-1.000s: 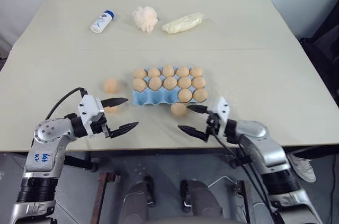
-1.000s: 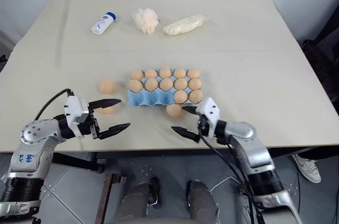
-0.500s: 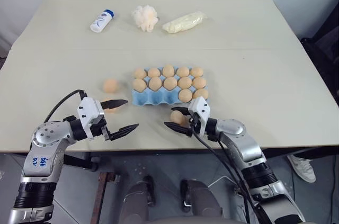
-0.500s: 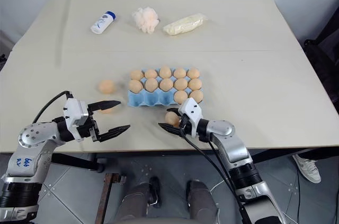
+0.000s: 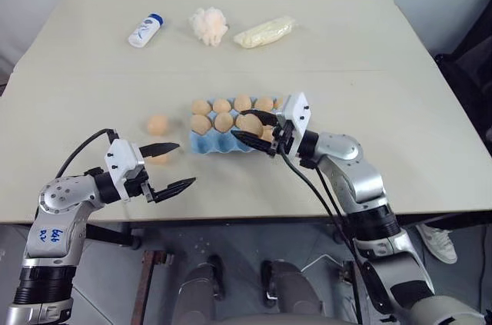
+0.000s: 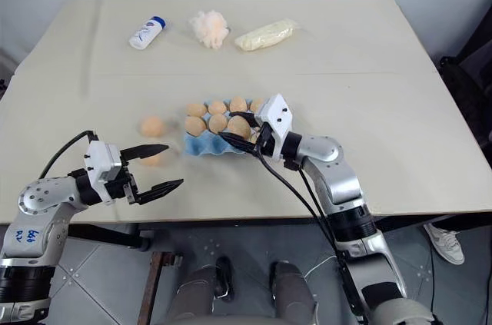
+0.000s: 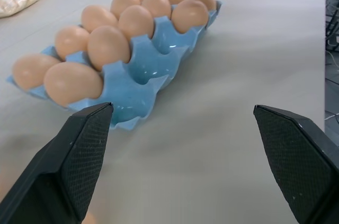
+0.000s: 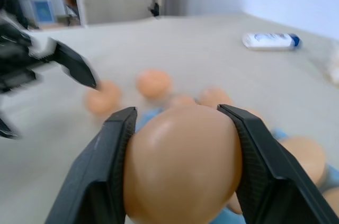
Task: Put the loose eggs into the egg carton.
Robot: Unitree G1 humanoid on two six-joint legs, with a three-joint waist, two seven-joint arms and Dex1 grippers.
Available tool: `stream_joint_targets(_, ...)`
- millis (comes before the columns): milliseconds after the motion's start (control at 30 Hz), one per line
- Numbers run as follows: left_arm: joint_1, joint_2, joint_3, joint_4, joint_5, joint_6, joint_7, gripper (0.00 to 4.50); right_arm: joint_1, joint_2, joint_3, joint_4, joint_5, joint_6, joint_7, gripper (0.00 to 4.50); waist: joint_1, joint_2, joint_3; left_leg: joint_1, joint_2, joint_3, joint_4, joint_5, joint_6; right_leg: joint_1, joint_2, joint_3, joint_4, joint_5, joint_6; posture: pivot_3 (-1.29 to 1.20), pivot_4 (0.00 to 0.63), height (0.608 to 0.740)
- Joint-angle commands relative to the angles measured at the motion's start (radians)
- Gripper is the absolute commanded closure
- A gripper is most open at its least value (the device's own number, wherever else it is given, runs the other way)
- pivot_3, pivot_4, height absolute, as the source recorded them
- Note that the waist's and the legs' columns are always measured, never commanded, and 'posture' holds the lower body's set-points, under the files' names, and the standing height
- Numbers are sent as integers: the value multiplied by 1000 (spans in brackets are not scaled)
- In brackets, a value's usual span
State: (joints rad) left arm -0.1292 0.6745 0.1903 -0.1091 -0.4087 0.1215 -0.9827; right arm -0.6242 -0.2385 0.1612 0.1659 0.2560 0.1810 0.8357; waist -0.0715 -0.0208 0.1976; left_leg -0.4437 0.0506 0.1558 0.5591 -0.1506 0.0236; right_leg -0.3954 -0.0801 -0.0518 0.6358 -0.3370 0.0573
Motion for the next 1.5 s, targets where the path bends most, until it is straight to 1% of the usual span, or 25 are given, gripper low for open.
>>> stream_joint_targets(33, 1, -3, 14, -32, -17, -5, 10, 0, -35, 26, -5, 82, -10, -71, 10, 1682, -2, 0, 0, 0, 0, 0, 0, 0, 0, 0, 0, 0, 0, 0, 0, 0, 150, 740)
stream_joint_targets(100, 9, -2, 18, -38, -19, -4, 15, 0, -44, 39, -4, 117, -19, -98, 15, 1101, -4, 0, 0, 0, 0, 2, 0, 0, 0, -1, 0, -1, 0, 0, 1, 0, 150, 740)
stream_joint_targets(200, 24, 1, 34, -45, -22, 0, 27, 0, -36, 32, -7, 94, -11, -103, 37, 64, -12, 0, 0, 0, 1, 2, 1, 0, 0, -1, 1, -1, 2, 0, 1, 0, 150, 740)
stream_joint_targets(233, 29, 2, 39, -47, -24, 0, 31, 0, -30, 25, -12, 78, -6, -99, 43, 25, -13, 0, 0, 0, 1, 2, 1, 0, 0, 0, 1, -1, 3, 0, 1, 0, 150, 740)
stream_joint_targets(400, 66, 8, 115, -52, -54, 32, 75, 0, 44, -69, -60, -24, 48, -104, 131, 25, -10, 0, 0, 1, 1, 1, 3, 1, -1, 0, 0, -1, 7, 0, 1, 0, 150, 740)
stream_joint_targets(467, 87, 8, 164, -58, -76, 53, 99, 0, 83, -114, -82, -54, 89, -120, 197, 25, -9, 0, 0, 2, 1, 1, 3, 1, -1, 1, 0, -1, 7, 0, 1, 0, 150, 740)
stream_joint_targets(533, 139, 19, 238, -70, -92, 64, 113, 0, 138, -182, -112, -61, 127, -182, 309, 25, -9, 0, 0, 2, 1, 1, 3, 1, -1, 1, 0, -1, 6, 0, 1, 0, 150, 740)
stream_joint_targets(600, 218, 35, 313, -77, -98, 74, 109, 0, 172, -248, -125, -48, 142, -193, 387, 25, -10, 0, 0, 2, 1, 1, 2, 0, 0, 1, 0, -1, 4, 0, 1, 0, 150, 740)
stream_joint_targets(667, 279, 45, 362, -73, -96, 81, 107, 0, 185, -286, -132, -34, 160, -182, 431, 25, -17, 0, 0, 2, 1, 1, 1, 0, 0, 1, 0, -1, 3, 0, 1, 0, 150, 740)
stream_joint_targets(767, 334, 54, 429, 8, -91, 57, 90, 0, 168, -301, -147, 12, 159, -194, 448, 25, -17, 0, 0, 4, 2, 1, 1, 0, 0, 1, 1, -1, 3, -1, -2, 0, 150, 740)
stream_joint_targets(833, 336, 36, 416, 28, -74, 28, 95, 0, 155, -290, -149, 29, 156, -203, 448, 25, -16, 0, 0, 5, 2, 0, 1, 0, -1, 1, 1, -1, 3, -2, -5, 0, 150, 740)
stream_joint_targets(900, 318, 17, 376, 31, -58, 11, 107, 0, 150, -278, -143, 28, 162, -204, 452, 25, -14, 0, 0, 5, 2, -1, 1, 0, -1, -3, 1, -1, -1, -4, -14, 0, 150, 740)
stream_joint_targets(933, 306, 12, 360, 34, -51, 7, 112, 0, 148, -273, -140, 27, 161, -205, 454, 25, -12, 0, 0, 4, 2, -1, 1, 0, -1, -2, 1, -1, -3, -6, -18, 0, 150, 740)
stream_joint_targets(1000, 261, -2, 316, 52, -31, -3, 129, 0, 147, -267, -129, 20, 155, -205, 463, 25, -8, 0, 0, 2, 2, -2, -1, 0, 0, 1, 1, -2, -10, -2, -14, 0, 150, 740)
stream_joint_targets(1067, 212, -15, 270, 71, -14, -5, 143, 0, 149, -260, -123, 12, 148, -205, 463, 25, -2, -1, -1, -1, 1, -1, -1, -1, 0, 1, -1, -2, -12, 0, -12, 0, 150, 740)
stream_joint_targets(1167, 125, -32, 197, 122, 20, -19, 158, 0, 150, -255, -116, 3, 143, -200, 457, 25, 1, -1, -1, -2, -1, 3, -2, -1, 1, 2, -2, 0, -13, 1, -9, 0, 150, 740)
stream_joint_targets(1233, 69, -47, 155, 164, 35, -27, 162, 0, 158, -255, -114, -14, 142, -196, 452, 25, 4, -2, -1, -1, -1, 4, -3, -1, 1, 1, -2, 1, -13, 4, -4, 0, 150, 740)
stream_joint_targets(1267, 45, -54, 136, 186, 45, -33, 164, 0, 161, -255, -113, -21, 143, -194, 449, 25, 6, -2, -1, -1, 0, 4, -3, -1, 1, 1, -2, 0, -13, 8, 3, 0, 150, 740)
stream_joint_targets(1500, -68, -96, 59, 334, 107, -79, 201, 0, 186, -253, -105, -72, 146, -178, 424, 25, 4, -2, -1, -1, 4, 4, 0, -1, 1, -1, 1, -3, -7, 6, 1, 0, 150, 740)
